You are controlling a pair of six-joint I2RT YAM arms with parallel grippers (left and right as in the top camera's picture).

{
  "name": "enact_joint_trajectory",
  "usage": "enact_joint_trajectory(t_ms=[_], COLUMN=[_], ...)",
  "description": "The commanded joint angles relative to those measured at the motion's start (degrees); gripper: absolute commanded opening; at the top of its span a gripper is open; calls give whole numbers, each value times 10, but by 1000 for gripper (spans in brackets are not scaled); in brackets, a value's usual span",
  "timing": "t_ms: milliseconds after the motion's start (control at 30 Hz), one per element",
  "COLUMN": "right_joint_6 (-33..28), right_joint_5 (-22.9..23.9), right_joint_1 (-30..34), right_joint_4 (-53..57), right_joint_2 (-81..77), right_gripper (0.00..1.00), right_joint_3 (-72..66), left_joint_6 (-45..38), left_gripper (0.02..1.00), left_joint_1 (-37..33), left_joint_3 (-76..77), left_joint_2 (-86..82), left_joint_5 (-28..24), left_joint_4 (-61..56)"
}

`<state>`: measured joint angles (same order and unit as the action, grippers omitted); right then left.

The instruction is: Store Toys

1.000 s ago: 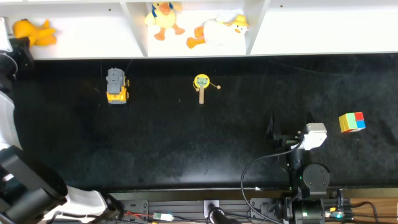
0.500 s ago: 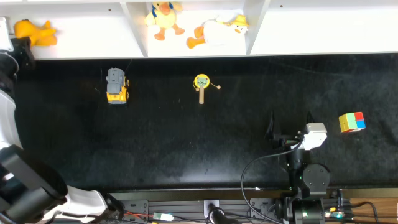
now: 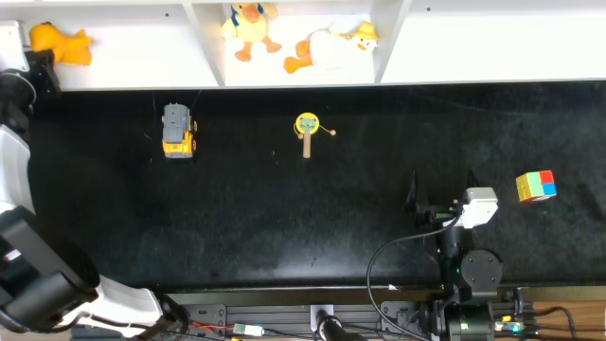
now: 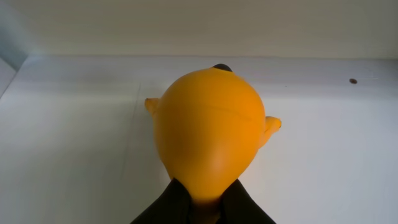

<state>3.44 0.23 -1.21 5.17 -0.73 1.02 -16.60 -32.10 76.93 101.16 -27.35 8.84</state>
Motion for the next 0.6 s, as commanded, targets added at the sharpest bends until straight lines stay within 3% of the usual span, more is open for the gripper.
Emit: enact_joint_trajectory(t_ms=[33, 400, 600], right_joint_6=[4, 4, 4], right_joint_5=[0, 0, 0], right_joint_1=[1, 1, 1], right_joint_4=[-3, -3, -3], right_joint_2=[5, 5, 5], right_gripper=[996, 993, 996], right_joint_3=[-5, -5, -5], left_joint_6=[6, 6, 5], left_gripper=[150, 167, 369], left_joint_1=[15, 26, 26], left_joint_3=[9, 9, 9], left_joint_2=[15, 15, 15], left_joint_5=[0, 1, 1], left_joint_4=[-7, -13, -13])
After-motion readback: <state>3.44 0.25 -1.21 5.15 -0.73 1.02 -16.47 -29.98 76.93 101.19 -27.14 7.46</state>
